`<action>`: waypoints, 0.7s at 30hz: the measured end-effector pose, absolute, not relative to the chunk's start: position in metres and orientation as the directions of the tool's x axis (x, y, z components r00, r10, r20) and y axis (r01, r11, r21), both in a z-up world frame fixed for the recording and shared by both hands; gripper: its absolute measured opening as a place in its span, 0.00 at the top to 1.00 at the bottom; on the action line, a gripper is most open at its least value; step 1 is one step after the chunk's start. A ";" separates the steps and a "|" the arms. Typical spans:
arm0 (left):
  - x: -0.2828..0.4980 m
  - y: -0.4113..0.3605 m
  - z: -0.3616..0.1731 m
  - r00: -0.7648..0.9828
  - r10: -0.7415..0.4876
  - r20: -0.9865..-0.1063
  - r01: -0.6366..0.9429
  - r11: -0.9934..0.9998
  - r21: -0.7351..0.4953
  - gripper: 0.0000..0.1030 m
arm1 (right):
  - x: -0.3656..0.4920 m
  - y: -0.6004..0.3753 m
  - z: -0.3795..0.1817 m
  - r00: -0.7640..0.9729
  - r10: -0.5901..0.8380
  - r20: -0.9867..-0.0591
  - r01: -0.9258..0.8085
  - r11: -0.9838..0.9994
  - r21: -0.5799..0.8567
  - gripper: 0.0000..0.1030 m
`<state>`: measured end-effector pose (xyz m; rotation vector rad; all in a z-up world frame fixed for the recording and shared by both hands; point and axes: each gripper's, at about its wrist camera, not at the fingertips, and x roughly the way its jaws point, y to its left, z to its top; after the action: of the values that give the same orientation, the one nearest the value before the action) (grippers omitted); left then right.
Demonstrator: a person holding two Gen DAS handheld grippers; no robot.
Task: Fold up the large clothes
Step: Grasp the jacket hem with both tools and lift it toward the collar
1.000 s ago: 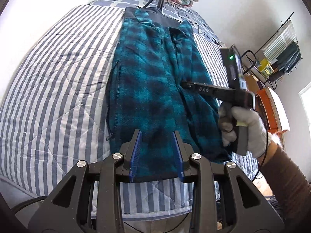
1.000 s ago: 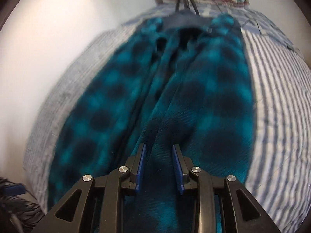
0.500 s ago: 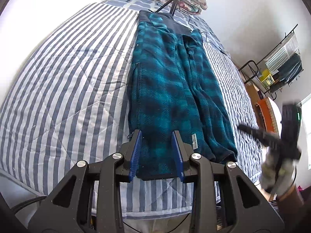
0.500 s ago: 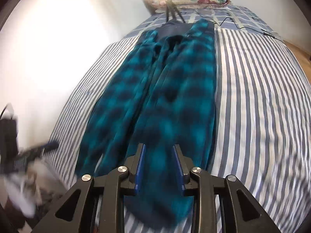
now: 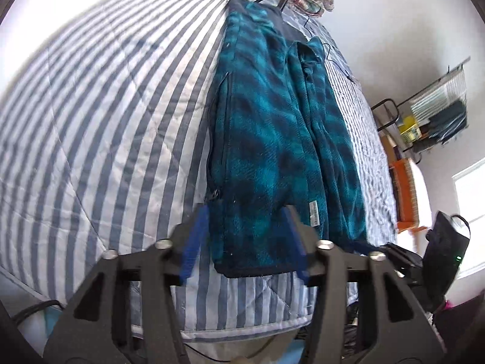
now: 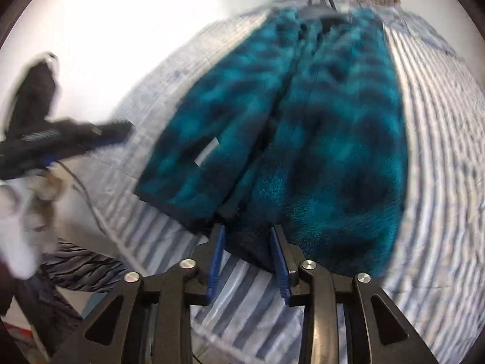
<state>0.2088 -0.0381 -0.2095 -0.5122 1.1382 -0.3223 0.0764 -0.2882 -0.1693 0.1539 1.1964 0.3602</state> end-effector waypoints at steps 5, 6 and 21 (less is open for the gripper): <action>0.214 -0.027 -0.233 0.342 -0.582 -0.738 -0.077 0.765 -0.639 0.47 | 0.061 -0.337 -0.146 0.427 0.323 -0.845 -0.099 0.945 0.312 0.26; 0.216 -0.025 -0.241 0.328 -0.608 -0.723 -0.103 0.738 -0.667 0.47 | 0.061 -0.346 -0.148 0.431 0.321 -0.843 -0.069 0.944 0.324 0.25; 0.224 -0.039 -0.283 0.262 -0.663 -0.701 -0.198 0.674 -0.711 0.47 | 0.075 -0.407 -0.228 0.339 0.524 -0.782 0.164 0.785 0.597 0.30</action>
<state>0.2235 -0.0386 -0.2828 -0.8190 1.3000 -0.3674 0.0746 -0.4066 -0.2284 0.6659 1.2257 0.2580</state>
